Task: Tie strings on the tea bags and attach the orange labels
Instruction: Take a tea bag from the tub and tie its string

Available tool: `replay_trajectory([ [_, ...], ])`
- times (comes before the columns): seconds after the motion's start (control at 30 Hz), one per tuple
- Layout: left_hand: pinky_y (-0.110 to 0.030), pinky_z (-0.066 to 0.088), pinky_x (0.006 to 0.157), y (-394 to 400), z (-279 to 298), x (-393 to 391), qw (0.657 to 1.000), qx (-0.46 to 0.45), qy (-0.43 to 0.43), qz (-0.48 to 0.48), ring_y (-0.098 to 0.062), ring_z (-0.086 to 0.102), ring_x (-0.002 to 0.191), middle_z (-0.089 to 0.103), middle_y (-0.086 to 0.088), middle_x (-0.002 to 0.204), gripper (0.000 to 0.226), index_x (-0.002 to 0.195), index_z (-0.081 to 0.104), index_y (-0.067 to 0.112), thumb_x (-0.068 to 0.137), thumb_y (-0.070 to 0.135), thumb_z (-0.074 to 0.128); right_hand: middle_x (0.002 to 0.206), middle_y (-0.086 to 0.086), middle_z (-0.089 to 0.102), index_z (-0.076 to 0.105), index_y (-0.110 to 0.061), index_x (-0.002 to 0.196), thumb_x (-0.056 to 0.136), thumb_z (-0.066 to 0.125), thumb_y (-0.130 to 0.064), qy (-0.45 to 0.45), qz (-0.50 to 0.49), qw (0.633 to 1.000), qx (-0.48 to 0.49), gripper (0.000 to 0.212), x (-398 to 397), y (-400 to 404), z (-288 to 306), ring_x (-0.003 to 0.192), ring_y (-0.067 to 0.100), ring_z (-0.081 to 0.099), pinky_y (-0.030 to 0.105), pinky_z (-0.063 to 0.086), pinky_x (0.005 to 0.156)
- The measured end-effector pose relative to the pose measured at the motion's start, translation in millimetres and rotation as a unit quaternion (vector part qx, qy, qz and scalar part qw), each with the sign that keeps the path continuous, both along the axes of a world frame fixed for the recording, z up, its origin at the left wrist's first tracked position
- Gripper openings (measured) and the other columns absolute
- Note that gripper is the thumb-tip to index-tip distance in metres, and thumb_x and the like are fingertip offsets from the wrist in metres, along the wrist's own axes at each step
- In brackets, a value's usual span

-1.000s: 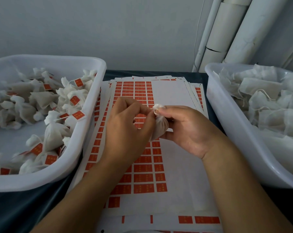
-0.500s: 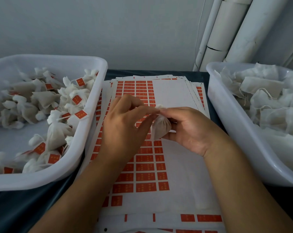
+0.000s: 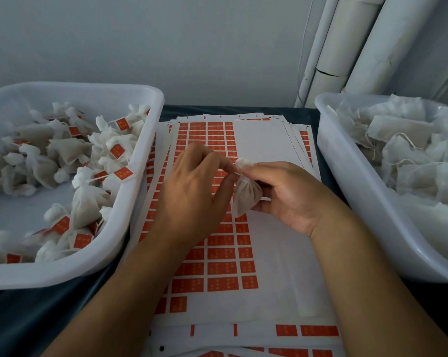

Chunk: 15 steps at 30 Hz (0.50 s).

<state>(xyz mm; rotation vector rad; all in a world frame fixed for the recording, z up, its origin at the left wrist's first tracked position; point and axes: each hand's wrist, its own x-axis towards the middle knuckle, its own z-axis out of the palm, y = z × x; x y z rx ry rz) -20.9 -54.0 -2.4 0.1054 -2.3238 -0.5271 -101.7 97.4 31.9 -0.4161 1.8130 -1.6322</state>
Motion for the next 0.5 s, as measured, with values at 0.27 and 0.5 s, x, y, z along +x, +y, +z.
replay_trajectory([
  [0.27, -0.009, 0.046, 0.061, 8.1, 6.2, 4.8, 0.981, 0.176, -0.070, -0.041, 0.000, 0.056, 0.086, 0.054, 0.020, 0.090, 0.014, 0.087, 0.052, 0.033, 0.099, 0.027, 0.057, 0.098, 0.007, 0.074, 0.073, -0.014, 0.100, 0.103, 0.055, -0.042, 0.137, -0.018, 0.988, 0.063, 0.033, 5.7, -2.6, 1.6, 0.097, 0.024, 0.072, 0.050, 0.059, 0.095],
  [0.5, -0.015, 0.054, 0.060, 6.7, 13.7, 5.2, 0.907, 0.402, -0.112, -0.057, -0.009, 0.065, 0.083, 0.068, 0.008, 0.085, 0.019, 0.091, 0.062, 0.019, 0.103, 0.026, 0.049, 0.092, -0.009, 0.072, 0.069, -0.026, 0.098, 0.102, 0.056, -0.044, 0.217, -0.044, 0.974, 0.040, 0.023, 1.2, -4.6, -4.1, 0.093, 0.011, 0.071, 0.035, 0.063, 0.085],
])
